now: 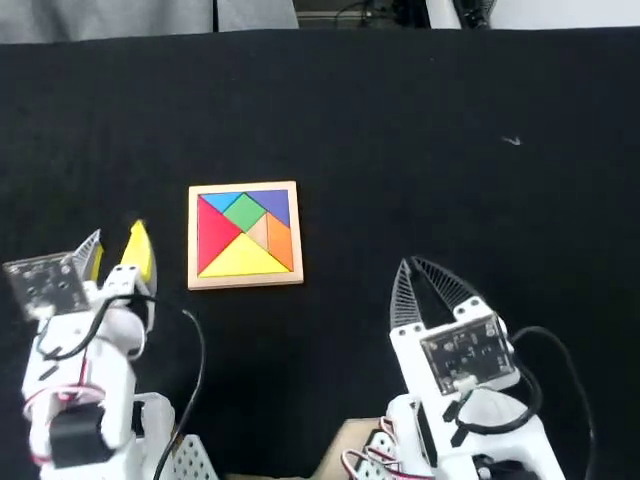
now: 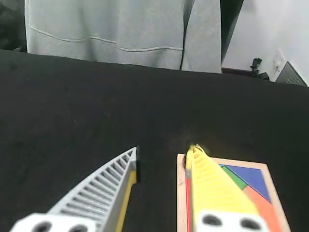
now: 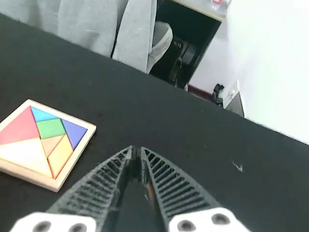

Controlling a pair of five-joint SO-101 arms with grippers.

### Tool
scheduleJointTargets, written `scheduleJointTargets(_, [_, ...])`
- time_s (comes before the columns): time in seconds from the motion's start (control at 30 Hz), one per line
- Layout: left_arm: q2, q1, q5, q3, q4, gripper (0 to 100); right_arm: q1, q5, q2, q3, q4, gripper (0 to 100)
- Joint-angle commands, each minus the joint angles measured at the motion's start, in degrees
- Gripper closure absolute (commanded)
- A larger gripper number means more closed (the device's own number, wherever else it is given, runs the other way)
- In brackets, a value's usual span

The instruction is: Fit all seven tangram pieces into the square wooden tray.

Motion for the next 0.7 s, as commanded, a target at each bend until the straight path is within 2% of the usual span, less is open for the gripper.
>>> scheduleJointTargets(0.0, [-0.3,0.2,-4.4,10.1,-11.9,81,-0.4,0.5,-5.1,5.4,-6.6,98.3])
scheduleJointTargets(0.1, [-0.3,0.6,-8.4,19.1,-19.8,81,0.3,0.5,-5.1,13.3,-12.5,98.3])
scheduleJointTargets(0.17, [0.0,0.6,-9.3,23.6,-24.4,81,3.3,0.2,-5.1,18.3,-17.1,98.3])
scheduleJointTargets(0.37, [0.5,2.9,-8.3,23.3,-21.5,81,14.1,0.0,-5.0,32.0,-30.6,98.3])
scheduleJointTargets(0.43, [0.3,3.3,-8.3,23.3,-20.0,81,14.6,-0.3,-5.0,34.7,-30.8,98.3])
scheduleJointTargets(0.53, [0.5,3.1,-8.3,23.3,-17.0,82,14.5,-5.6,-5.0,37.7,-29.0,98.3])
scheduleJointTargets(0.67, [0.2,3.2,-8.3,23.3,-6.5,82,14.5,-12.2,-5.0,39.1,-25.5,98.3])
